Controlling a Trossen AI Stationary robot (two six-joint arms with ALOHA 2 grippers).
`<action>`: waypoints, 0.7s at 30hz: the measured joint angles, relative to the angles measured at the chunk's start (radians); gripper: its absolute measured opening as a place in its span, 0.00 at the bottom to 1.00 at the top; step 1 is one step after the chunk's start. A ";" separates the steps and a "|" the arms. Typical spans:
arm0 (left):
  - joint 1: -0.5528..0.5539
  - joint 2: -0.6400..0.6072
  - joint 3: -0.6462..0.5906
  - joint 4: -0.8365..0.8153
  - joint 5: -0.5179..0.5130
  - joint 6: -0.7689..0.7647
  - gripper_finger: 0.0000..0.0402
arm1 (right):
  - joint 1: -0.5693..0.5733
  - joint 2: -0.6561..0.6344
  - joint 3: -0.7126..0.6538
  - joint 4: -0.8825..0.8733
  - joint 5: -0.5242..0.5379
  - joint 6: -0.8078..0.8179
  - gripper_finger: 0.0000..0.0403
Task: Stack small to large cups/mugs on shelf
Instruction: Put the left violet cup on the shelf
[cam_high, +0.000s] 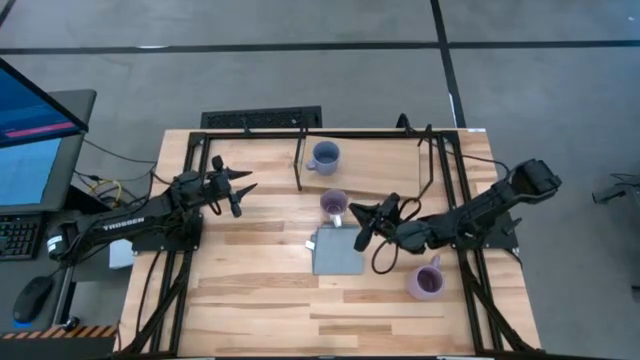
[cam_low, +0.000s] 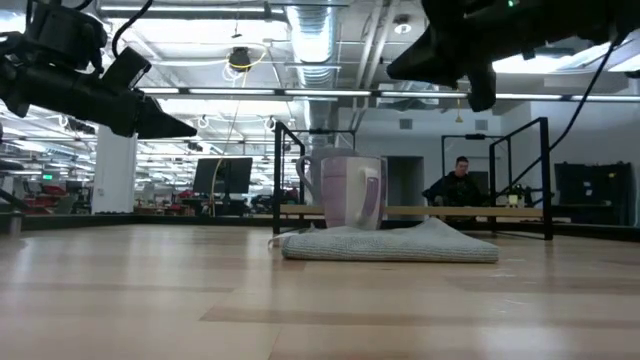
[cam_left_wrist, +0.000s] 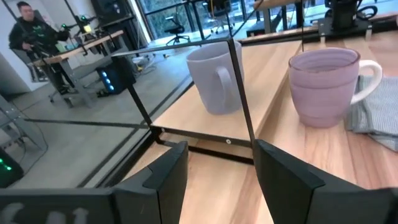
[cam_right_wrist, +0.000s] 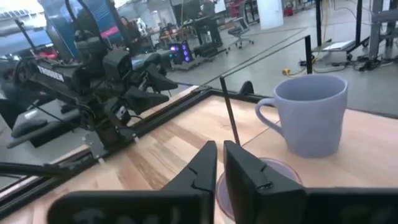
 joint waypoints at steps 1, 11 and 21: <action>0.000 0.000 0.000 -0.002 0.000 0.000 0.43 | 0.000 0.011 0.000 0.010 0.000 0.001 0.14; 0.000 0.000 0.000 -0.015 0.000 0.026 0.43 | 0.003 0.049 0.000 0.068 -0.100 0.008 0.32; 0.000 0.000 0.000 -0.036 0.000 0.026 0.43 | 0.003 0.049 0.000 0.085 -0.179 0.084 0.36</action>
